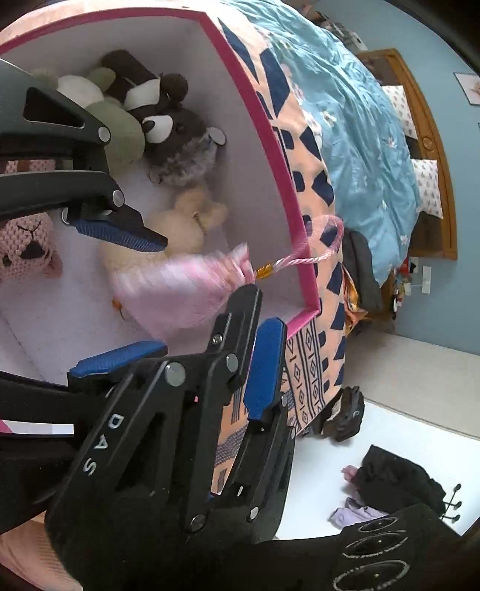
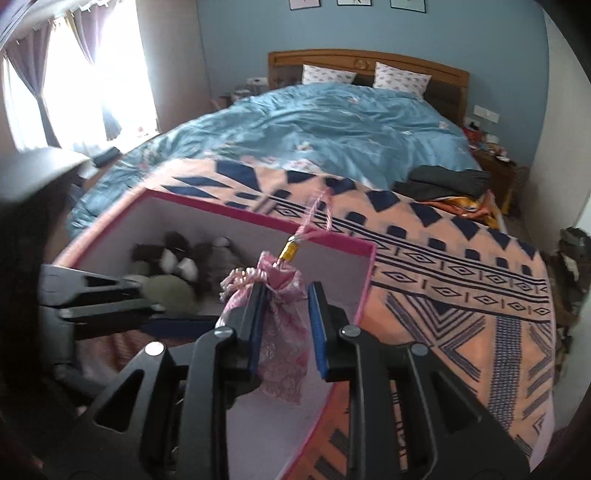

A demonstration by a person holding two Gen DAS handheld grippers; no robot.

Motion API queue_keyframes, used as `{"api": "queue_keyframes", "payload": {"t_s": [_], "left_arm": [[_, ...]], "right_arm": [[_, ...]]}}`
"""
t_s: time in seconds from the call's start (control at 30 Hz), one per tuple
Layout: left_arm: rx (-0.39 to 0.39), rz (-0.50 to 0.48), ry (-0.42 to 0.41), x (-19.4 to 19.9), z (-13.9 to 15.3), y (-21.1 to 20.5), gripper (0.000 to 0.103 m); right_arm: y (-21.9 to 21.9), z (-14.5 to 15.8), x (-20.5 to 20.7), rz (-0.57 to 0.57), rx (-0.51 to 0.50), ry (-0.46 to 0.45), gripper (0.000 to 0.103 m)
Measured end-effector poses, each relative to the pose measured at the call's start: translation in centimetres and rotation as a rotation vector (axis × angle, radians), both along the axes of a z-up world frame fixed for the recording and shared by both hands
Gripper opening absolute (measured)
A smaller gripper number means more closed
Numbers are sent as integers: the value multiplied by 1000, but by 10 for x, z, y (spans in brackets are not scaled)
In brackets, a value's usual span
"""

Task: Organize objects
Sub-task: 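Carry the sachet over the pink box and open the right gripper, then move the right gripper back to the stacked tissue packs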

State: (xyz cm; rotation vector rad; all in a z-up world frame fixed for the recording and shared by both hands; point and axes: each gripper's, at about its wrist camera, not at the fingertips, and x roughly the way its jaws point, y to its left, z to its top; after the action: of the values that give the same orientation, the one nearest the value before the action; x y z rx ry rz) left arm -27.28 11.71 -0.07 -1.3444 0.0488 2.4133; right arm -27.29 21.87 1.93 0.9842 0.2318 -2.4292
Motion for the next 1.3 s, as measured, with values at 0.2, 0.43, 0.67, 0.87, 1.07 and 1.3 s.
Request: {"api": "queue_keyframes", "payload": {"t_s": [0.2,0.43,0.67,0.87,1.07,1.3], "left_arm": [[35,28,34,7,6,-12,51],[119,-22,151,56,28,-29,62],[181,-86,261,126,49,-47,68],[225,-115,255,168,34,-54,68],[206,-144,156,184,-6,-41,68],[209,-143,35,180,-48,-25,68]], "right_arm": [[7,5,7,-15,-22,17,31],[20,20,44,44,-117,26,42],[43,30,101,101,-240,31,50],[63,16,152,141,-275,6,51],[82,-28,175,98,-288,-107,52],[98,-85,166,15,-363,-289,52]]}}
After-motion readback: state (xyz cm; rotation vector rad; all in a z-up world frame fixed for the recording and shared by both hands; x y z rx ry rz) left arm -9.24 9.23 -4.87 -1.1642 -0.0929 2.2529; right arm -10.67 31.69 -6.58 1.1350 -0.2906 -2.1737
